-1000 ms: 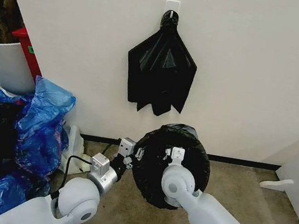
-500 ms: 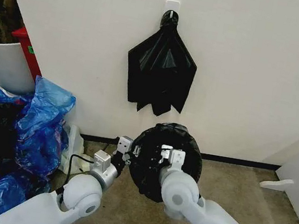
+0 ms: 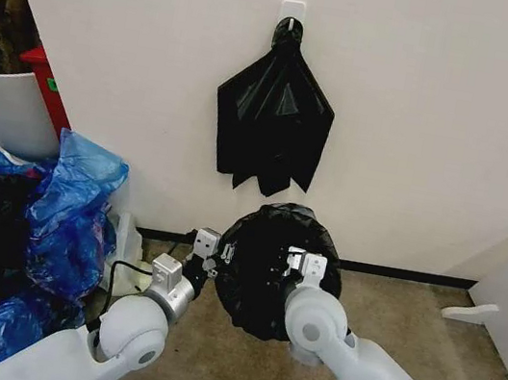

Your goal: Place the garbage bag over the trash bin.

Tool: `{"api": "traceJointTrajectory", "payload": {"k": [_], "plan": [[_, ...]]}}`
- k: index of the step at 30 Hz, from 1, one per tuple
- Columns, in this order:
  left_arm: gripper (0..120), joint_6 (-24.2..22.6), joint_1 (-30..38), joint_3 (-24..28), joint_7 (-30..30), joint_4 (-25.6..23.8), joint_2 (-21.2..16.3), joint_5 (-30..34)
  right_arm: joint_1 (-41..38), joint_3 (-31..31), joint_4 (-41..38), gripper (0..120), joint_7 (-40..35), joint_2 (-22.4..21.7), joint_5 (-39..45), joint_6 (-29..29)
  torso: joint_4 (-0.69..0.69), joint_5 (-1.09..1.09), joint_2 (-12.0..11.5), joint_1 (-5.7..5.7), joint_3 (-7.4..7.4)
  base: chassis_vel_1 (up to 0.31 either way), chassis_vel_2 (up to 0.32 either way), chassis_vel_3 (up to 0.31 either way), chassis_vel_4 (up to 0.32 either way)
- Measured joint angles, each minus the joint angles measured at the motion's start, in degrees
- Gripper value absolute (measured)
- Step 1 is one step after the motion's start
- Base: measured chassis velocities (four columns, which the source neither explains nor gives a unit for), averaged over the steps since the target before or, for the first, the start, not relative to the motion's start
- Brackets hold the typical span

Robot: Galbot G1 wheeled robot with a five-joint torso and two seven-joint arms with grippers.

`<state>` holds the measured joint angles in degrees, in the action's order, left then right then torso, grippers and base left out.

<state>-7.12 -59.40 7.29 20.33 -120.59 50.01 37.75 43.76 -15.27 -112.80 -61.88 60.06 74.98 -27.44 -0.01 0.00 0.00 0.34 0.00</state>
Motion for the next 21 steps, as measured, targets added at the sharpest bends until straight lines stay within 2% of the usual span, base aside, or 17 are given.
{"api": "traceJointTrajectory", "payload": {"k": [21], "plan": [[1,2.1,-0.3,0.6,-5.0,-3.8,-1.3,-1.0,0.8,4.5,7.5,0,0.4,1.2,-1.8,0.2,-0.01,0.0,0.0,0.0,0.0,0.0,0.0,0.0,0.0]]}}
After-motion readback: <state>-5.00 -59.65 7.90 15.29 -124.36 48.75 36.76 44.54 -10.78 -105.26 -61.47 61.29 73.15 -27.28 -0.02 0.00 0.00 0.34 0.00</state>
